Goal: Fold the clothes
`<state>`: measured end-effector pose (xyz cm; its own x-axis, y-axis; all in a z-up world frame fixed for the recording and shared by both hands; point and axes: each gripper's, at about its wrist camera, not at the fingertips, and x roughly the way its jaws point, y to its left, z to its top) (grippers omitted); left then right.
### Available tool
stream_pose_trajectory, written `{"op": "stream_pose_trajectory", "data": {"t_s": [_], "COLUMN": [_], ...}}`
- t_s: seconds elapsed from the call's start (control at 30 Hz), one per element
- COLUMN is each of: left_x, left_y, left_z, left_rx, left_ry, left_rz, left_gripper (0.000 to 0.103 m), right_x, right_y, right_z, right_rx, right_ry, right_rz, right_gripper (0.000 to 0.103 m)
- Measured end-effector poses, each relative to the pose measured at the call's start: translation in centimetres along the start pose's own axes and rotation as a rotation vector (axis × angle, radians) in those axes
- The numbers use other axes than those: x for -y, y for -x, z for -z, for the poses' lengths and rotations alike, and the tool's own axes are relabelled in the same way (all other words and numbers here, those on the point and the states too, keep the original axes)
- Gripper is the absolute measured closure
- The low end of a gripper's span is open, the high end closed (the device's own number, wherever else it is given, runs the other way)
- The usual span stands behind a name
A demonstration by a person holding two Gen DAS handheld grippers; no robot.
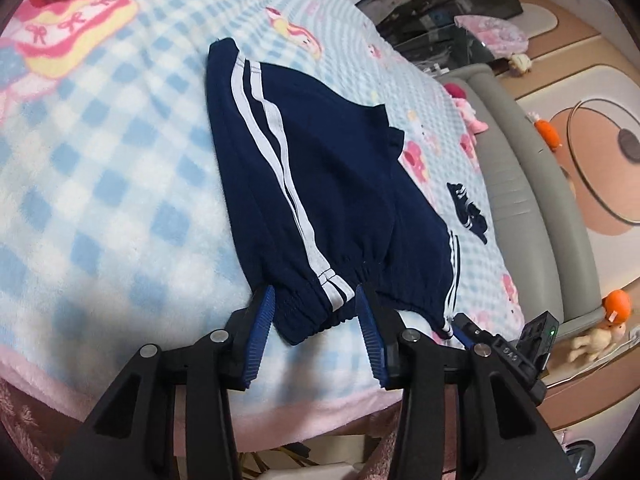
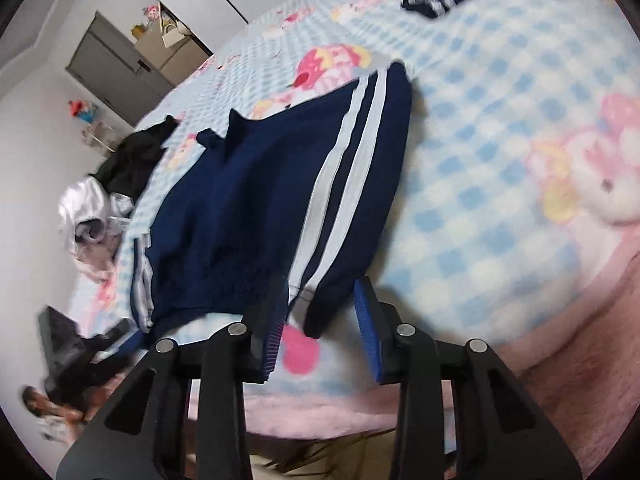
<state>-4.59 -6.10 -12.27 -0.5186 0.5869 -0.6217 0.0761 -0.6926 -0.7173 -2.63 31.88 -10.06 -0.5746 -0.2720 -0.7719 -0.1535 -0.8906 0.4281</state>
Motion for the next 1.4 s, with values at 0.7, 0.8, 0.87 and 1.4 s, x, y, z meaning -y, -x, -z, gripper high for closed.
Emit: {"op": "stream_pose_trajectory", "data": {"t_s": [0.7, 0.8, 0.87, 1.4], "left_x": [0.5, 1.1, 1.3, 1.4], "left_y": [-3.5, -2.7, -2.0, 0.0], "left_z": [-1.4, -0.9, -0.7, 0.1], "left_rx": [-0.049, -0.022, -0.007, -0.040], "left_ry": [-0.011, -0.045, -0.044, -0.084], "left_rz": [-0.048, -0.074, -0.078, -0.142], "left_gripper": [0.060, 0.073, 0.077, 0.084], "right_x": [-0.4, 0.3, 0.5, -1.0], "right_y": [-3.0, -3.9, -3.2, 0.5], "right_z": [-0.6, -0.3, -0.1, 0.4], "right_rx": [-0.060, -0.083, -0.074, -0.035], "right_ry": [-0.048, -0.079, -0.082, -0.006], "right_rz": [-0.076, -0.077, -0.096, -0.107], "right_gripper": [0.059, 0.065, 0.074, 0.089]}}
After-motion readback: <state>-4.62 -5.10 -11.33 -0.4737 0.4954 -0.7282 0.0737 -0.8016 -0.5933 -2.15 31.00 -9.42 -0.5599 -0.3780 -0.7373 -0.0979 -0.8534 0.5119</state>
